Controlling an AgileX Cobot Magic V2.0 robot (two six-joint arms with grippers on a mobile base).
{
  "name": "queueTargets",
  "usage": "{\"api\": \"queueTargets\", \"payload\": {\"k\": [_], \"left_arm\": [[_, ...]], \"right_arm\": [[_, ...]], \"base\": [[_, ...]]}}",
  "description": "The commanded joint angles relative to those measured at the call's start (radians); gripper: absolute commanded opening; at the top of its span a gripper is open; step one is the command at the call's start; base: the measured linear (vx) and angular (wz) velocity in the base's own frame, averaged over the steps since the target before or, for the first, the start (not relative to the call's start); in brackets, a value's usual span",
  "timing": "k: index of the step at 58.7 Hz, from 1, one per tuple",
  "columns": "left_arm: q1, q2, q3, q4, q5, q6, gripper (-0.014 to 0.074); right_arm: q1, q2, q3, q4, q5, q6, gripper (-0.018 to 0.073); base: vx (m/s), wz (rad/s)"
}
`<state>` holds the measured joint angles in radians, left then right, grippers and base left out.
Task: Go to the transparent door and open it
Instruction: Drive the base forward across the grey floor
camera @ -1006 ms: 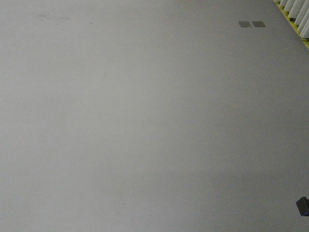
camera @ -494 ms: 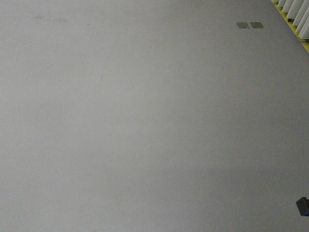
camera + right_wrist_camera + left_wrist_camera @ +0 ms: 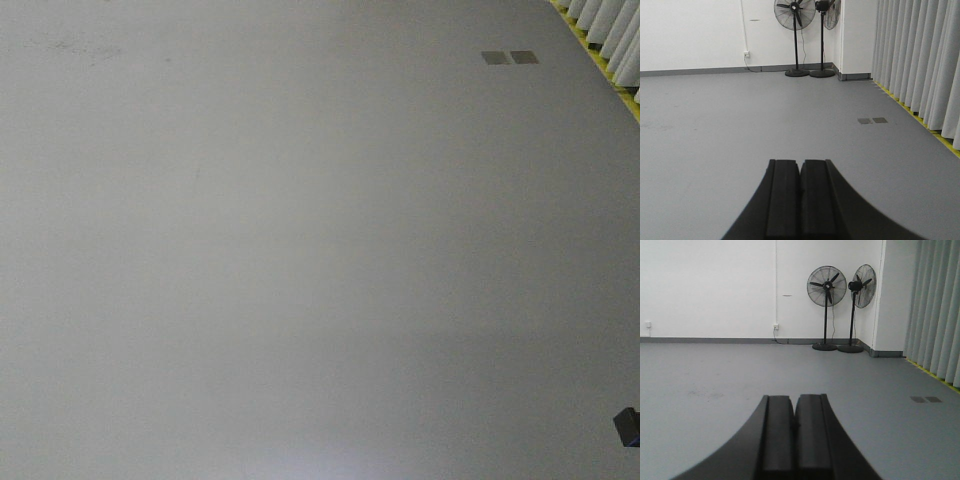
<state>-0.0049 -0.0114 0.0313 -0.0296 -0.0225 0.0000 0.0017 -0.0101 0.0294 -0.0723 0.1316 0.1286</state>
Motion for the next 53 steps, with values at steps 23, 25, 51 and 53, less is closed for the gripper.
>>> {"api": "queueTargets", "payload": {"k": [23,25,51,53], "left_arm": [[-0.006,-0.014,0.016,-0.003,-0.087,-0.009,-0.0006],[-0.006,-0.014,0.016,-0.003,-0.087,-0.009,-0.0006],[-0.006,-0.014,0.016,-0.003,-0.087,-0.009,-0.0006],[-0.006,-0.014,0.016,-0.003,-0.087,-0.009,-0.0006]], "right_arm": [[-0.005,-0.015,0.005,-0.003,-0.084,-0.006,-0.0009],[-0.005,-0.015,0.005,-0.003,-0.084,-0.006,-0.0009],[-0.005,-0.015,0.005,-0.003,-0.084,-0.006,-0.0009],[-0.005,-0.015,0.005,-0.003,-0.084,-0.006,-0.0009]], "base": [[0.16,0.17],[0.20,0.16],[0.25,0.07],[0.29,0.03]]}}
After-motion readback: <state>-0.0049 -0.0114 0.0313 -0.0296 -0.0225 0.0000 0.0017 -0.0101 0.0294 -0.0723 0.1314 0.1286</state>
